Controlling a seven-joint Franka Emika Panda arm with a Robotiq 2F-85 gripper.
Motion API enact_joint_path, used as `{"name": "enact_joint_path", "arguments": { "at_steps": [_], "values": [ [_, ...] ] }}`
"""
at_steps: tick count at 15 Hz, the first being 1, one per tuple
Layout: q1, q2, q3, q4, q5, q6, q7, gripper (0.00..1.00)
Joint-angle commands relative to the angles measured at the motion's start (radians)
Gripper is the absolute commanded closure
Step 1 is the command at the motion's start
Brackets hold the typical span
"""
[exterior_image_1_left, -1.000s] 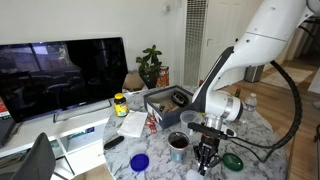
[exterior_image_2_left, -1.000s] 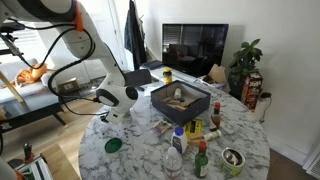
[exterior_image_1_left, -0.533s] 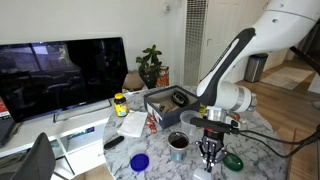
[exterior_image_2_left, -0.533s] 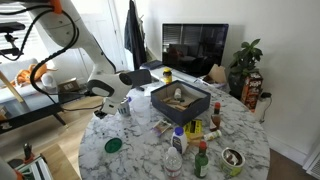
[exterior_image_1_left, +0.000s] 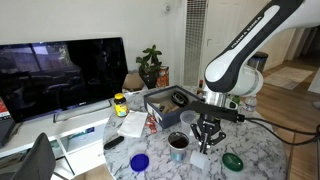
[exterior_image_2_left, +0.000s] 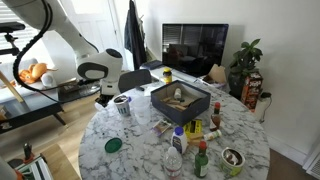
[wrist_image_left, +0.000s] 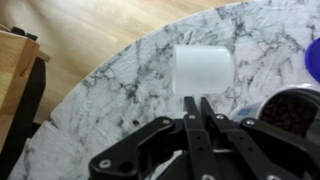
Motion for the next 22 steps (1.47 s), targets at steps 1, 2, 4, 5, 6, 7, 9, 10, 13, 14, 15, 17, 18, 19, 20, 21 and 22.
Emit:
{"name": "enact_joint_path", "arguments": {
  "at_steps": [1, 2, 4, 5, 6, 7, 9, 10, 13, 14, 15, 17, 18, 19, 20, 21, 22],
  "values": [
    [0.012, 0.009, 0.005, 0.053, -0.202, 0.068, 0.099, 0.98],
    [0.014, 0.02, 0.003, 0.075, -0.263, 0.083, 0.125, 0.98],
    [0.009, 0.039, 0.008, 0.12, -0.339, 0.112, 0.148, 0.98],
    [-0.018, 0.006, 0.027, 0.083, -0.275, 0.078, 0.113, 0.93],
    [-0.018, 0.012, 0.028, 0.101, -0.302, 0.085, 0.125, 0.93],
    [-0.018, 0.017, 0.028, 0.112, -0.315, 0.087, 0.128, 0.93],
    [-0.018, 0.026, 0.028, 0.119, -0.322, 0.09, 0.128, 0.93],
    [-0.028, 0.031, 0.036, 0.128, -0.297, 0.089, 0.092, 0.98],
    [-0.042, 0.038, 0.041, 0.16, -0.306, 0.111, 0.039, 0.98],
    [-0.047, 0.041, 0.041, 0.173, -0.309, 0.114, 0.018, 0.98],
    [-0.051, 0.049, 0.04, 0.185, -0.318, 0.118, -0.001, 0.98],
    [-0.064, 0.073, 0.043, 0.204, -0.3, 0.123, -0.05, 0.98],
    [-0.069, 0.085, 0.044, 0.209, -0.292, 0.133, -0.073, 0.98],
    [-0.074, 0.096, 0.045, 0.211, -0.286, 0.146, -0.096, 0.98],
    [-0.079, 0.106, 0.046, 0.216, -0.281, 0.155, -0.119, 0.98],
    [-0.086, 0.115, 0.049, 0.217, -0.271, 0.162, -0.142, 0.98],
    [-0.089, 0.123, 0.049, 0.216, -0.27, 0.17, -0.157, 0.98]
  ]
}}
